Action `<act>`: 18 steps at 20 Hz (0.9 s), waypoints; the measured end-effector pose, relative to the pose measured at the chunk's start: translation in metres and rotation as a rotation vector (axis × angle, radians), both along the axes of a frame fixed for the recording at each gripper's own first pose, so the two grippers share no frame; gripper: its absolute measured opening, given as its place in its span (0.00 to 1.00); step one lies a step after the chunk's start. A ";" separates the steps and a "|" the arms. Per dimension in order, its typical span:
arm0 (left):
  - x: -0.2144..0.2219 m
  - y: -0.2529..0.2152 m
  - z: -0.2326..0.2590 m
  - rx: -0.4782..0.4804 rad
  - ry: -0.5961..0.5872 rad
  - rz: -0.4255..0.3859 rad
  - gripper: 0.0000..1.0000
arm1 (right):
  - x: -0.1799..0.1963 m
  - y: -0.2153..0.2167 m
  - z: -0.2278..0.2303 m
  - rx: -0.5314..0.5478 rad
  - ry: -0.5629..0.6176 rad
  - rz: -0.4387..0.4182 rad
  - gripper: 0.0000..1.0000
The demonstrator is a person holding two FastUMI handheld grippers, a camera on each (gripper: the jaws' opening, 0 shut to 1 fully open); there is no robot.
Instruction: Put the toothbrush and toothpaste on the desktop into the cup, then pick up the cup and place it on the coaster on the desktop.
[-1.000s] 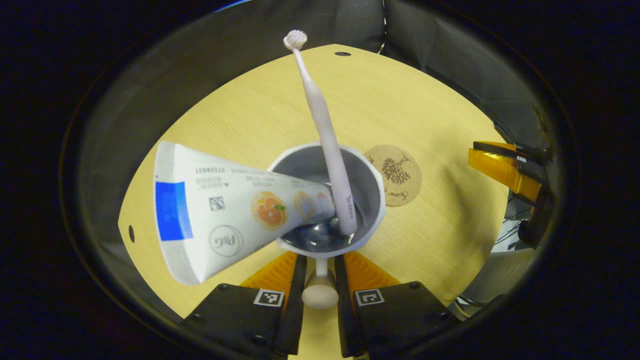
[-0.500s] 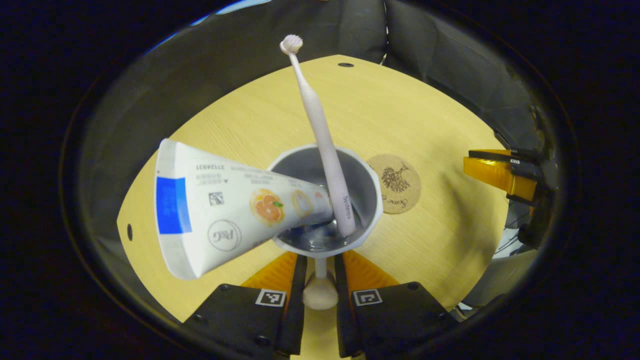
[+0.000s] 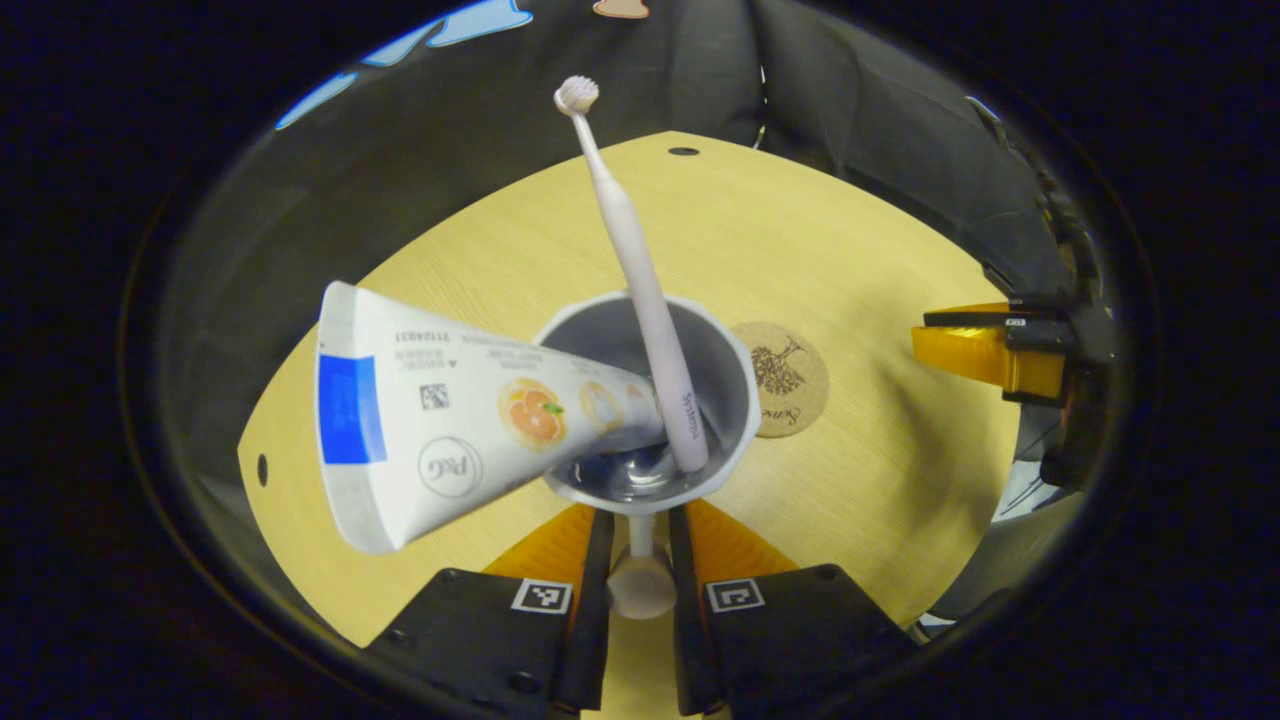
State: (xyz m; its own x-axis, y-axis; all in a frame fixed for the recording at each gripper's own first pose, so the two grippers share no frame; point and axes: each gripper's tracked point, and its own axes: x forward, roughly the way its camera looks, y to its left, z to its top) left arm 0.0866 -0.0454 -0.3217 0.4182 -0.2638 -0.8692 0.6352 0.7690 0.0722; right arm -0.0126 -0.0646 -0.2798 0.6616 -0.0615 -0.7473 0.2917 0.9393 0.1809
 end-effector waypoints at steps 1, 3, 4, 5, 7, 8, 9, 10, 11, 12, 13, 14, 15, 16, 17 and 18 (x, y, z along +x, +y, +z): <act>0.000 -0.001 0.001 0.000 -0.006 -0.004 0.35 | 0.000 0.000 -0.001 0.000 0.000 0.000 0.45; -0.002 -0.005 0.005 0.000 -0.018 -0.021 0.35 | -0.002 0.000 -0.003 0.003 -0.001 -0.004 0.45; -0.004 -0.009 0.009 0.002 -0.023 -0.034 0.34 | -0.002 -0.001 -0.003 0.005 -0.002 -0.007 0.45; -0.007 -0.013 0.014 0.001 -0.026 -0.047 0.34 | -0.002 -0.002 -0.002 0.008 -0.002 -0.010 0.45; -0.013 -0.024 0.025 -0.006 -0.026 -0.066 0.34 | -0.004 -0.005 -0.001 0.014 -0.004 -0.019 0.45; -0.015 -0.029 0.030 -0.012 -0.022 -0.074 0.34 | -0.005 -0.006 -0.001 0.016 -0.005 -0.024 0.45; -0.014 -0.035 0.033 -0.019 -0.018 -0.080 0.34 | -0.005 -0.008 0.000 0.018 -0.006 -0.029 0.45; -0.014 -0.040 0.036 -0.025 -0.015 -0.088 0.34 | -0.007 -0.010 0.001 0.020 -0.007 -0.034 0.45; -0.013 -0.046 0.038 -0.030 -0.018 -0.097 0.34 | -0.008 -0.012 0.002 0.022 -0.009 -0.040 0.45; -0.010 -0.050 0.041 -0.033 -0.030 -0.108 0.34 | -0.009 -0.014 0.000 0.024 -0.009 -0.046 0.45; -0.010 -0.056 0.044 -0.034 -0.040 -0.116 0.34 | -0.010 -0.016 0.000 0.028 -0.009 -0.053 0.45; -0.009 -0.058 0.043 -0.030 -0.037 -0.119 0.34 | -0.010 -0.018 0.000 0.033 -0.009 -0.061 0.45; -0.007 -0.060 0.039 -0.026 -0.030 -0.117 0.33 | -0.009 -0.020 0.000 0.038 -0.012 -0.068 0.45; -0.006 -0.059 0.033 -0.023 -0.018 -0.112 0.33 | -0.010 -0.021 -0.001 0.040 -0.013 -0.072 0.45; -0.006 -0.058 0.030 -0.027 -0.009 -0.109 0.33 | -0.011 -0.023 0.000 0.041 -0.014 -0.075 0.45; -0.005 -0.055 0.030 -0.029 -0.004 -0.108 0.34 | -0.012 -0.024 0.000 0.040 -0.016 -0.077 0.45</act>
State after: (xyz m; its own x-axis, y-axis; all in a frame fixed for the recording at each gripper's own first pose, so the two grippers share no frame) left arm 0.0815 -0.1004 -0.2921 0.3895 -0.3328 -0.8588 0.7142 0.6979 0.0535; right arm -0.0244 -0.0891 -0.2798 0.6678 -0.0836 -0.7397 0.3599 0.9060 0.2226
